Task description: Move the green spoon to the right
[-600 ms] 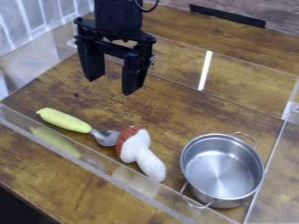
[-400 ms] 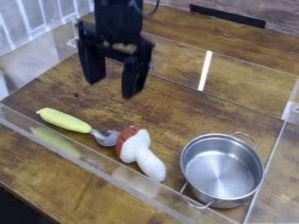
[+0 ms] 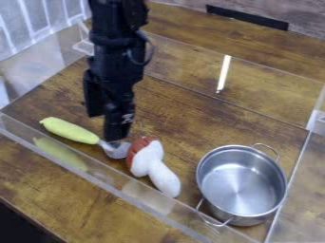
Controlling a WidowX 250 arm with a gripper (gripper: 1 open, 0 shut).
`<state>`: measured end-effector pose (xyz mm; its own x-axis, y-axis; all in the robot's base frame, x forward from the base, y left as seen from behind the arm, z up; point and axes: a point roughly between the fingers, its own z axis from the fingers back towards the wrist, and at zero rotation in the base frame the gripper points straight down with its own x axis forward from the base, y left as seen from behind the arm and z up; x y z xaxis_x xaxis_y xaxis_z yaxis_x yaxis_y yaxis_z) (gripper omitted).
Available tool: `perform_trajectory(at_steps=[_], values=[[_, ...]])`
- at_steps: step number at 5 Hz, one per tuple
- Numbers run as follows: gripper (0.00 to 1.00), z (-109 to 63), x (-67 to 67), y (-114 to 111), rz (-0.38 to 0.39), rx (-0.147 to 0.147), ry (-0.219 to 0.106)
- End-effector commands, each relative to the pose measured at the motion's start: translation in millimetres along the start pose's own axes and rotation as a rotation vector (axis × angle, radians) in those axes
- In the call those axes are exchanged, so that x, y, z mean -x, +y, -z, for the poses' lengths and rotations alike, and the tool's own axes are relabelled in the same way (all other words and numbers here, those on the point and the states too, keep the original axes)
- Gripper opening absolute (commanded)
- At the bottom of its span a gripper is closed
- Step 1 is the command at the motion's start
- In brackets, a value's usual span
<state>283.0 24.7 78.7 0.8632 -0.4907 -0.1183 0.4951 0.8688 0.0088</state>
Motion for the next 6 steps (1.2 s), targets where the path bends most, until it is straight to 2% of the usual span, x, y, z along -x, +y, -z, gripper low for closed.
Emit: perform_trajectory(at_steps=[1,2,3,4,5,6], values=[[1.00,-6.6,10.9,26,0.124,-0.049,-0.029],[1.00,-0.7,24.4,48,0.242,-0.088,-0.021],[1.00,6.7,28.7,65,0.326,-0.113,-0.023],[1.00,20.0,23.1,69,0.367,-0.120,-0.029],[1.00,36.4,21.3,63,0.416,-0.126,-0.039],[1.00,47.6,19.7,61,0.384,-0.128,-0.045]])
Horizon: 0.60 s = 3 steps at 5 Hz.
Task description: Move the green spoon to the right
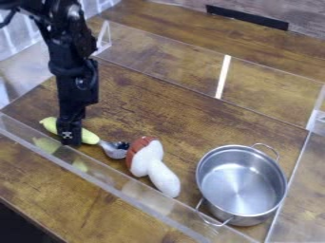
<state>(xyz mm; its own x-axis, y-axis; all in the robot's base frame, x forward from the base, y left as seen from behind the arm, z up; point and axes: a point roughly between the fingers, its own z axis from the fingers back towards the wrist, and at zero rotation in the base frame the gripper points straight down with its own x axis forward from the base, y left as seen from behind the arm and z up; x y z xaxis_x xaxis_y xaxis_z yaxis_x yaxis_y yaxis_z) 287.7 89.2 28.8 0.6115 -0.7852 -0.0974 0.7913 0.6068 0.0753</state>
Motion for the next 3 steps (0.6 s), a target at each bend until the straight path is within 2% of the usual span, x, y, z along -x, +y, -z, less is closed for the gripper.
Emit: perform_trajectory(at_steps=[1,2,3], values=[[1.00,-3.3,5.4,8,-0.012,-0.027,-0.001],[0.00,-2.0,10.3,10,-0.002,-0.033,-0.006],[0.00,-1.5,16.2,12,0.004,-0.040,-0.012]])
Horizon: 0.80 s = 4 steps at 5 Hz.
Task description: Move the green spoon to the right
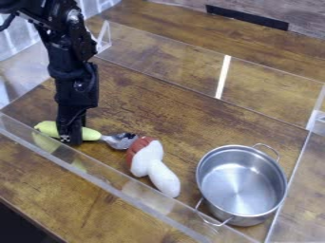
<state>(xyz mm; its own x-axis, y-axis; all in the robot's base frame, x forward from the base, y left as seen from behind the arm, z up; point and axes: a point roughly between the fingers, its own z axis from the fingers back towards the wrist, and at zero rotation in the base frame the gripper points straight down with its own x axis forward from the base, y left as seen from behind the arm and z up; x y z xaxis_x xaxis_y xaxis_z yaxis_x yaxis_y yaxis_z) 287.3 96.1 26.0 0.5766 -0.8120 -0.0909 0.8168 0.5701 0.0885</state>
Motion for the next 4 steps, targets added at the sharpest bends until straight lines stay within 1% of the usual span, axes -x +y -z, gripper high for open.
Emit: perform_trajectory(at_steps=[1,2,4], values=[[0.00,-6.3,10.8,14,-0.069,-0.033,-0.003],[0.00,-6.3,10.5,20,-0.098,-0.043,-0.006],[0.00,-8.6,21.3,9,-0.172,-0.057,-0.011]])
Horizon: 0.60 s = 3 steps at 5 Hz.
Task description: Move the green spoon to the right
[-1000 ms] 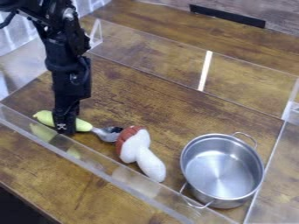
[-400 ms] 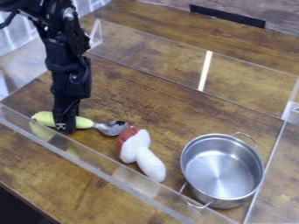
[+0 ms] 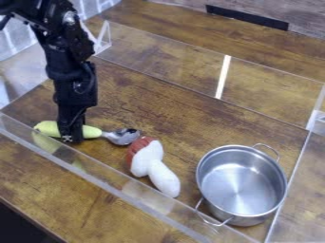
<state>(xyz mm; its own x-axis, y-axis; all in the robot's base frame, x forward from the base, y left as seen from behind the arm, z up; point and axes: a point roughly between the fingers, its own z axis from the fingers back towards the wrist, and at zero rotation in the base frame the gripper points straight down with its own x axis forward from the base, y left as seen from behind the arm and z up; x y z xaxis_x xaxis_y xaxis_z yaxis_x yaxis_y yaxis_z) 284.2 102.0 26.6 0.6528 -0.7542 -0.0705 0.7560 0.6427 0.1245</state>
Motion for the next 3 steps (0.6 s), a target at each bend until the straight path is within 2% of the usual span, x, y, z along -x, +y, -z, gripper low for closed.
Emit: perform_trajectory(at_steps=[1,2,3], values=[[0.00,-13.2,8.3,5,-0.190,-0.023,0.009],[0.00,-16.4,2.3,0,-0.298,-0.008,0.018],[0.00,-13.3,15.0,9,-0.352,0.006,0.019]])
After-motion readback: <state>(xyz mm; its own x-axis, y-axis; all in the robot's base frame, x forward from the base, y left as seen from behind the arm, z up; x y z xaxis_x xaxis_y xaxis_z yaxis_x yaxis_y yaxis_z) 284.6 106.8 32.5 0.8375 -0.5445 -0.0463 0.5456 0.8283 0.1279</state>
